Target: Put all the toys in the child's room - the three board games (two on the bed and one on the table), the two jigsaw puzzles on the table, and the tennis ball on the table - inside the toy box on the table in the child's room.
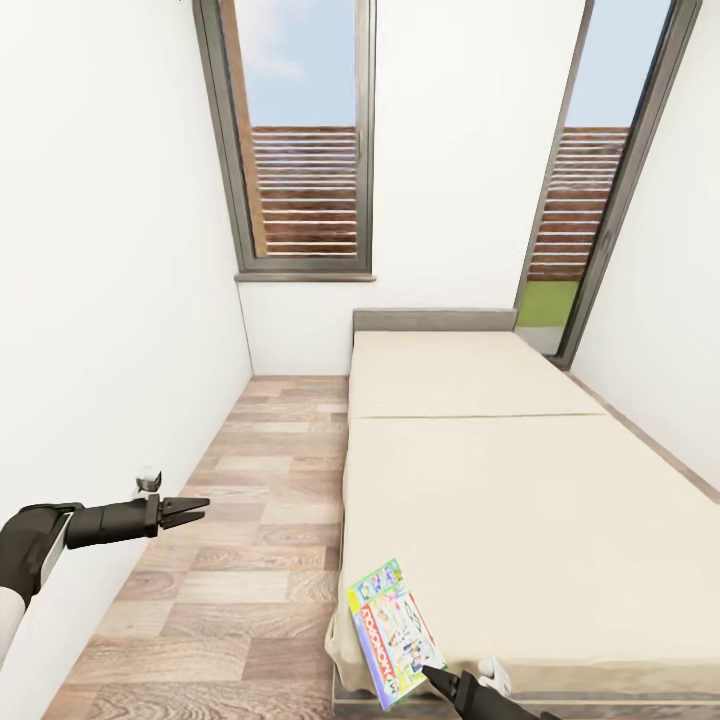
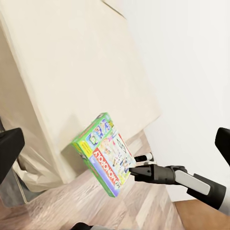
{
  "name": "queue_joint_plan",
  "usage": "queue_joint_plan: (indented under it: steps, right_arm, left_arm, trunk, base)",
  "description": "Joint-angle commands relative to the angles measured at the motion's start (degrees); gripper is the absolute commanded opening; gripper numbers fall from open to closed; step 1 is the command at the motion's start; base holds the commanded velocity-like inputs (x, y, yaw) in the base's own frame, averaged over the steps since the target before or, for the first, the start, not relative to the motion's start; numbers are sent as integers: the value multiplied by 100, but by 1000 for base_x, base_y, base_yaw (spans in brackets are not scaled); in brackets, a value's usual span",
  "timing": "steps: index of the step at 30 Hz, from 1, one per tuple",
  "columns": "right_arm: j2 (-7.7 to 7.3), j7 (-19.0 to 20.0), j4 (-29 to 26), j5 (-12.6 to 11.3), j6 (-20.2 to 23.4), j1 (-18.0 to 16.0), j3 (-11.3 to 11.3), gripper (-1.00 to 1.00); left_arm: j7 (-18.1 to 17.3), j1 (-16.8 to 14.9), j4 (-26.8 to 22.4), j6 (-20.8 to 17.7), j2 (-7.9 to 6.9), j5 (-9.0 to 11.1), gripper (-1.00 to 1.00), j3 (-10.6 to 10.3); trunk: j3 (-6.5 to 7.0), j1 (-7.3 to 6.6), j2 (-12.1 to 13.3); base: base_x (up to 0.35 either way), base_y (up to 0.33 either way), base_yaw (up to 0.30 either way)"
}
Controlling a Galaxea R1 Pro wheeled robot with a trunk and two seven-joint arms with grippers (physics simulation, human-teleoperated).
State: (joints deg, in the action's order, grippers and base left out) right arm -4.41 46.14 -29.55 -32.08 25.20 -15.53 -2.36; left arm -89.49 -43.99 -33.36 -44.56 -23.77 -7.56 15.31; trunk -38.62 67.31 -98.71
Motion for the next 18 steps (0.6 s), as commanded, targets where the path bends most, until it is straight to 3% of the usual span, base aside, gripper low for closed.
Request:
queue_joint_plan:
  steps: [1,11,18]
  right_arm:
    - [0,22,2,-19,37,-2,-11,-100]
    - [-37,84,2,-73,37,-2,-52,-100]
    - [-37,398,-35,-105,44,-2,-73,-100]
  left_arm:
    - [-44,-4,-4,-61,4,-61,100,25]
    - [-42,-4,-4,-62,5,-61,100,25]
    - [-36,-4,-4,-62,5,-61,100,25]
  trunk:
    - [13,-23,39]
    - [192,-243,440]
    - [318,-397,721]
  base:
    - [0,0,0]
    - [0,0,0]
    - [0,0,0]
